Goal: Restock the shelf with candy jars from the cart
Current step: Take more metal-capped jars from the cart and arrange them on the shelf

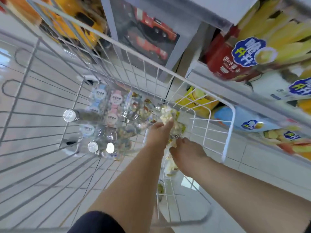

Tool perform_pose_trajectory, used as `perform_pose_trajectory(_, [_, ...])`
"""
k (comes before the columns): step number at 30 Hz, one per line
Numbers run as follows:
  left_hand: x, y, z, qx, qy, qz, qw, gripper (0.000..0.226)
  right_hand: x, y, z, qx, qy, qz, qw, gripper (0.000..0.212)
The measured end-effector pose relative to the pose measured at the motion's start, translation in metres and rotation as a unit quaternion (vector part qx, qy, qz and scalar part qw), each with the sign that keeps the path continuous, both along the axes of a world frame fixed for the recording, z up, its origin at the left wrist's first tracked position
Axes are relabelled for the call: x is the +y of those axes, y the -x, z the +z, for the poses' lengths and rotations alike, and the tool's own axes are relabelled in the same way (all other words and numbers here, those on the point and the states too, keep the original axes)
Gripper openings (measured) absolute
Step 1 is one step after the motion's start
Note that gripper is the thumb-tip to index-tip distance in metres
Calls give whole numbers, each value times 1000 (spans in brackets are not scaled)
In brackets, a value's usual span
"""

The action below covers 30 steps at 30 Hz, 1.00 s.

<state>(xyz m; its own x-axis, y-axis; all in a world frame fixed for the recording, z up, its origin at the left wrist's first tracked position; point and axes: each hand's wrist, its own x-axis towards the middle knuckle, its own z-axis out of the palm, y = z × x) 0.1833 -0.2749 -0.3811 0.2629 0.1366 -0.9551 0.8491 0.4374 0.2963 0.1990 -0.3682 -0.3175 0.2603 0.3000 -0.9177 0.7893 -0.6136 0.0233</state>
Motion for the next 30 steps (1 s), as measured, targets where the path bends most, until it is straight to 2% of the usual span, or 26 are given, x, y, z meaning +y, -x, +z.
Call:
perform_pose_trajectory(5, [-8, -10, -6, -9, -53, 25, 998, 64, 0, 1, -1, -8, -22, -6, 1000, 34])
perform_pose_trajectory(8, [-8, -8, -7, -3, -74, 25, 997, 51, -4, 2, 1, -7, -36, 3, 999, 27])
perform_pose_trajectory(10, [-7, -4, -5, -4, -82, 6, 997, 50, -5, 1, 5, -6, -39, 7, 999, 25])
perform_pose_trajectory(14, [-4, 9, 3, -47, -107, -43, 992, 75, -4, 5, 10, -13, -46, 14, 999, 33])
perform_pose_trajectory(15, [-2, 12, 7, -54, -111, -51, 991, 74, -4, 5, 10, -15, -47, 17, 999, 34])
perform_pose_trajectory(19, [14, 20, 18, -58, -92, -46, 993, 46, -5, 6, 19, -26, -75, -8, 997, 37])
perform_pose_trajectory(24, [43, 30, 76, -116, -72, -49, 989, 45, -12, 7, 63, -51, -177, -112, 976, 32])
perform_pose_trajectory(28, [66, 40, 158, -185, -82, -46, 978, 88, -21, 2, 139, -70, -261, -236, 933, 29])
perform_pose_trajectory(30, [73, 41, 205, -214, -92, -40, 972, 85, -27, -2, 185, -82, -292, -313, 900, 30])
